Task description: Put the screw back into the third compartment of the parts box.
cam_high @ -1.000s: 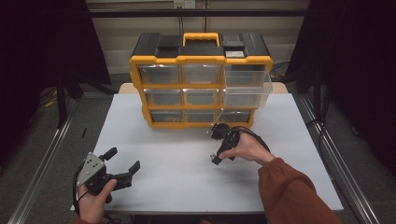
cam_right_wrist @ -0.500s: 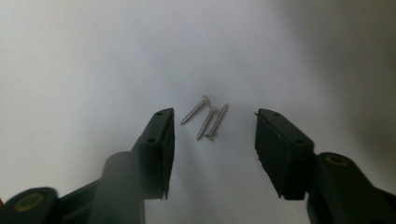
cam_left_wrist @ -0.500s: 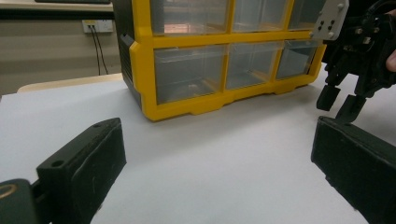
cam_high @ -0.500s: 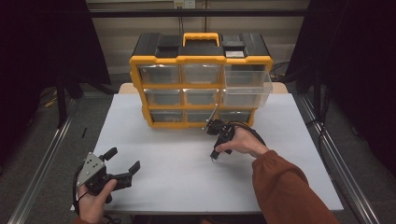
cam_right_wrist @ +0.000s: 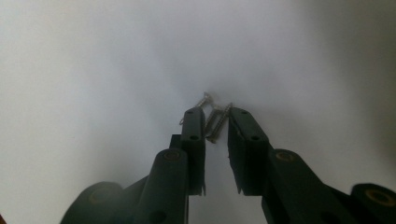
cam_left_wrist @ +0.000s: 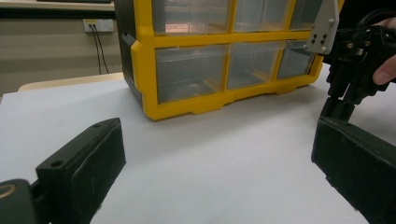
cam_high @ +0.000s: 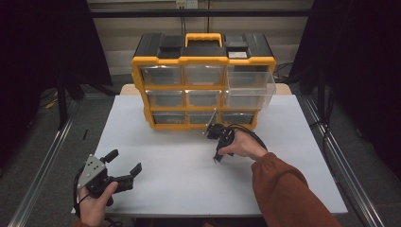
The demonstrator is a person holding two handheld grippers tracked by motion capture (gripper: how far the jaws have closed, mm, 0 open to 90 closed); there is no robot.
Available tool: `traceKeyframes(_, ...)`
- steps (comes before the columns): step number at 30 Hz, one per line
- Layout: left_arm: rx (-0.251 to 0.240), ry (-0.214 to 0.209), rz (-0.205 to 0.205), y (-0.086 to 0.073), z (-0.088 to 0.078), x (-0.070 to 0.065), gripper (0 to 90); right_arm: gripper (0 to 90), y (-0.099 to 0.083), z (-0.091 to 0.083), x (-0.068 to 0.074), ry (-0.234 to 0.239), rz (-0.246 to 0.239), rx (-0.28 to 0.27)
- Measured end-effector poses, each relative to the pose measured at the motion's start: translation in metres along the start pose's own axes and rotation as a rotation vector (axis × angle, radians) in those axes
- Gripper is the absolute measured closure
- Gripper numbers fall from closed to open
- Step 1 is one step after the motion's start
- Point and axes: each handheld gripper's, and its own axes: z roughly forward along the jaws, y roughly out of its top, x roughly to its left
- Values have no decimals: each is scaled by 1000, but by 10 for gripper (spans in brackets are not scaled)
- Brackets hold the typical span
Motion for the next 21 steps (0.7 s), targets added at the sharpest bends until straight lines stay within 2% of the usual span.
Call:
traceKeyframes(10, 4, -3, 1, 0, 0, 0, 28, 800, -2, 2, -3, -11, 8, 7)
traceKeyframes(17, -1, -2, -5, 0, 0, 0, 28, 820, -2, 3, -5, 8, 22, 1)
traceKeyframes(21, 0, -3, -5, 0, 0, 0, 28, 834, -4, 4, -6, -12, 19, 25)
